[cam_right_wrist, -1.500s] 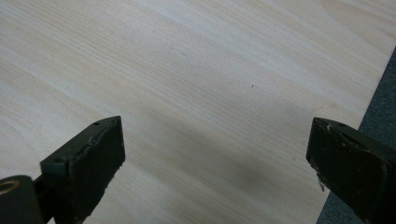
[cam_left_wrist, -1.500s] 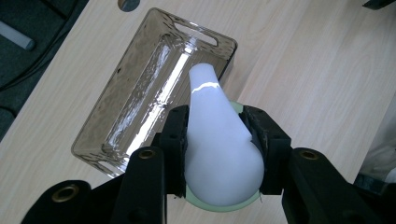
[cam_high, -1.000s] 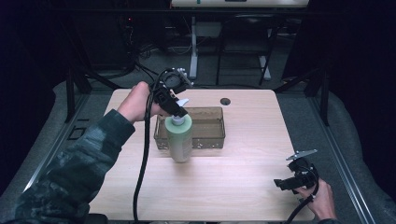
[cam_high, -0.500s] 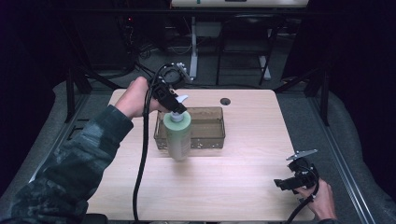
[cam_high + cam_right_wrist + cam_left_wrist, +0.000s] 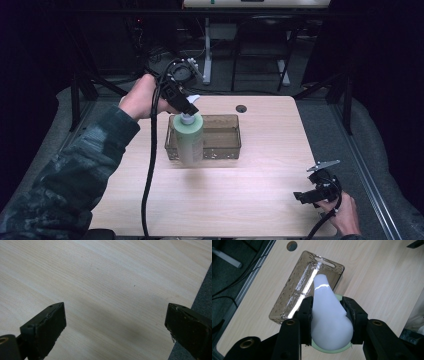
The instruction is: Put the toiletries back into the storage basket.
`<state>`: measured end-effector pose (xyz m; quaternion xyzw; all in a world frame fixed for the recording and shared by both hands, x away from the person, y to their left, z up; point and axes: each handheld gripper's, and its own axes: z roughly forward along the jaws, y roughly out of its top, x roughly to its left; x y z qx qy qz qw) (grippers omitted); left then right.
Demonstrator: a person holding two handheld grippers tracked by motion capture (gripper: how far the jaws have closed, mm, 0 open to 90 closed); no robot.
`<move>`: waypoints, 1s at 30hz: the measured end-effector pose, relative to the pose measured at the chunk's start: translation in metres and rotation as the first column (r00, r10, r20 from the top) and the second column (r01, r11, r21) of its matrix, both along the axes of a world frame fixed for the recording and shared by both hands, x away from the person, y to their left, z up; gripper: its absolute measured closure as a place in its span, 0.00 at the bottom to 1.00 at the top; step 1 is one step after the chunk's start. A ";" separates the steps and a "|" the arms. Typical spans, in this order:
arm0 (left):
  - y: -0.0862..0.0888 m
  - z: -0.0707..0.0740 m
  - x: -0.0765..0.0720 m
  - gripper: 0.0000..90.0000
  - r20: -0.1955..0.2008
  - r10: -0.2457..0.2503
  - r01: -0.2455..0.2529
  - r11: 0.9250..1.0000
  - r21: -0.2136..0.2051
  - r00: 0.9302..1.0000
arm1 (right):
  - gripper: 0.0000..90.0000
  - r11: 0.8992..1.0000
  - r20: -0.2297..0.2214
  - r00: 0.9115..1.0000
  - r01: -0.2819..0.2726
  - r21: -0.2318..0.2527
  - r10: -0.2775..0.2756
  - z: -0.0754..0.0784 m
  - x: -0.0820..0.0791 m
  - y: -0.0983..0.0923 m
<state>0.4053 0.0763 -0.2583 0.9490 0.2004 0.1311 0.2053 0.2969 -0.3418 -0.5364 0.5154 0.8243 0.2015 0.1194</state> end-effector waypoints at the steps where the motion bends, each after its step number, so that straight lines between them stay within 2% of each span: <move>1: 0.000 0.001 0.000 0.70 -0.001 0.003 -0.003 1.000 0.001 1.000 | 0.03 1.000 0.000 1.000 0.000 -0.001 0.000 0.000 0.000 0.000; 19: 0.004 0.017 0.009 0.70 0.007 0.029 -0.029 1.000 0.005 1.000 | 0.04 1.000 -0.002 1.000 0.001 0.003 -0.001 0.000 0.000 0.000; 30: 0.007 0.023 0.022 0.70 0.012 0.056 -0.056 0.998 0.010 0.998 | 0.04 1.000 0.004 1.000 0.004 0.002 -0.004 -0.001 0.001 0.000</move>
